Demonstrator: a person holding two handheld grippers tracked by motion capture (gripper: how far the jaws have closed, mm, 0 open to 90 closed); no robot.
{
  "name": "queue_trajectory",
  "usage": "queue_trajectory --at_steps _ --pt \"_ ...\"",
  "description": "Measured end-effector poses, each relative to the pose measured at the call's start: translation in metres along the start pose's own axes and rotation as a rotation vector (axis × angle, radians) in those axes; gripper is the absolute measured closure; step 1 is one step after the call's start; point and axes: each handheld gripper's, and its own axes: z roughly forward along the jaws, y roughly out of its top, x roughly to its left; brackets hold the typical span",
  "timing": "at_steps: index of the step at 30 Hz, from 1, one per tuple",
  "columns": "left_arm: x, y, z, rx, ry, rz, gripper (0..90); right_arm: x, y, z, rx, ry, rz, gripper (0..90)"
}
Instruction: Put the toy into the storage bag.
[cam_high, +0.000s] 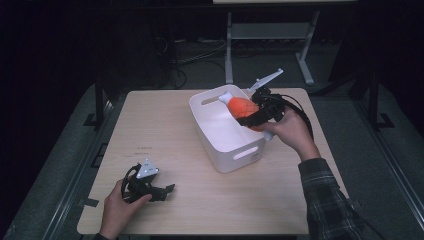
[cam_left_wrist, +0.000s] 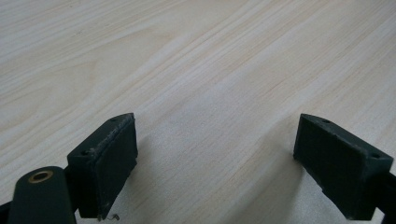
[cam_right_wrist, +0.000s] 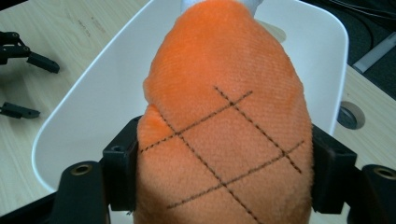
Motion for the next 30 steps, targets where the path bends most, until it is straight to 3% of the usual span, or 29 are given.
queue_trajectory --at_steps 17,30 --pt "0.000 0.000 0.000 0.000 0.000 0.000 12.7 0.023 0.029 0.043 0.031 0.008 -0.014 26.7" --pt "0.000 0.000 0.000 0.002 0.000 0.001 12.7 0.036 0.032 0.068 0.074 0.019 -0.026 25.0"
